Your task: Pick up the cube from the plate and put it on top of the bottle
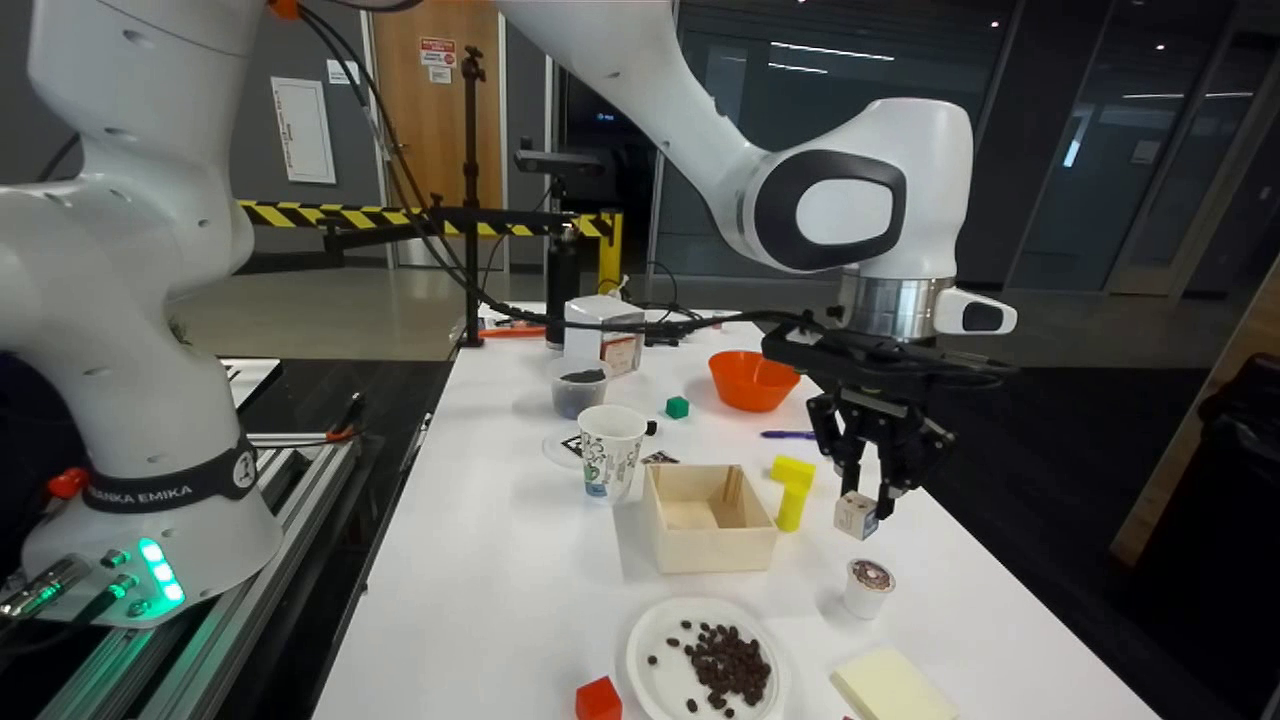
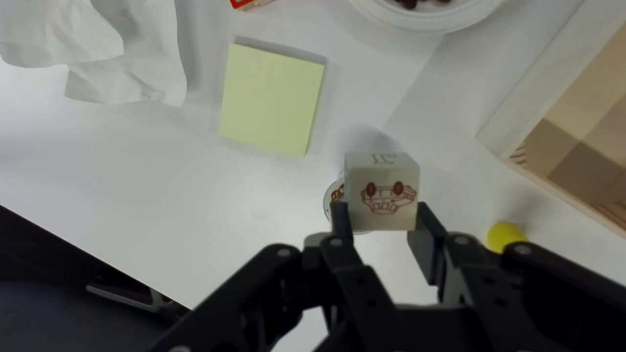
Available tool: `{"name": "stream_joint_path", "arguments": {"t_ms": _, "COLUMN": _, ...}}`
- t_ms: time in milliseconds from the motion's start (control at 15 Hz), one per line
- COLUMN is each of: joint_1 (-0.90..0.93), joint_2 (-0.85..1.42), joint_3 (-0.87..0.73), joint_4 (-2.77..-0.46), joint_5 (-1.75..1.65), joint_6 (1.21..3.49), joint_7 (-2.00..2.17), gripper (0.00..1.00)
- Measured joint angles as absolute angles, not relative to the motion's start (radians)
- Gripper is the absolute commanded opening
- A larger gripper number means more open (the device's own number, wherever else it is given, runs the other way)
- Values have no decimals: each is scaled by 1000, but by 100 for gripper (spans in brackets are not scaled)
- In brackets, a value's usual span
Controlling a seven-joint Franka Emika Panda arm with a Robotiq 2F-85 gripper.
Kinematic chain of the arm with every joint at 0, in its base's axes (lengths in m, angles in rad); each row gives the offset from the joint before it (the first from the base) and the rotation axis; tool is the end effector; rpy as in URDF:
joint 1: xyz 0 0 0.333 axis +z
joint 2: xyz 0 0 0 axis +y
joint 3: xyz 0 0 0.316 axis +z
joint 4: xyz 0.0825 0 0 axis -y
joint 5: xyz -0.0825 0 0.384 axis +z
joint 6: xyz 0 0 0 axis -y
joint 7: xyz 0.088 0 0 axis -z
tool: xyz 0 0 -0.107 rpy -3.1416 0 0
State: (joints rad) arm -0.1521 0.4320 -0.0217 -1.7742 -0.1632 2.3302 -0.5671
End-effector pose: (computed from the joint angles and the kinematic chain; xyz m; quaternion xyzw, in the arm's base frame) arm 0.6557 -0.1166 0.3289 0.9648 0.2469 0.0332 0.0847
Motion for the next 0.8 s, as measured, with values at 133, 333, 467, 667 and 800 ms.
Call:
{"name": "stream_joint_path", "arguments": {"t_ms": 133, "joint_1": -152, "joint_2": 459, "joint_3": -16, "joint_4": -1740, "joint_5": -163, "joint_6": 2320, "joint_7": -587, "gripper": 9}}
{"name": "stream_joint_path", "arguments": {"t_ms": 333, "joint_1": -152, "joint_2": 502, "joint_3": -7, "joint_4": -1695, "joint_5": -163, "joint_6": 2319, "joint_7": -601, "gripper": 9}}
{"name": "stream_joint_path", "arguments": {"t_ms": 467, "joint_1": -153, "joint_2": 530, "joint_3": -2, "joint_4": -1669, "joint_5": -163, "joint_6": 2318, "joint_7": -606, "gripper": 9}}
{"name": "stream_joint_path", "arguments": {"t_ms": 667, "joint_1": -153, "joint_2": 569, "joint_3": 3, "joint_4": -1634, "joint_5": -162, "joint_6": 2318, "joint_7": -612, "gripper": 9}}
{"name": "stream_joint_path", "arguments": {"t_ms": 800, "joint_1": -156, "joint_2": 592, "joint_3": 8, "joint_4": -1613, "joint_5": -160, "joint_6": 2318, "joint_7": -628, "gripper": 9}}
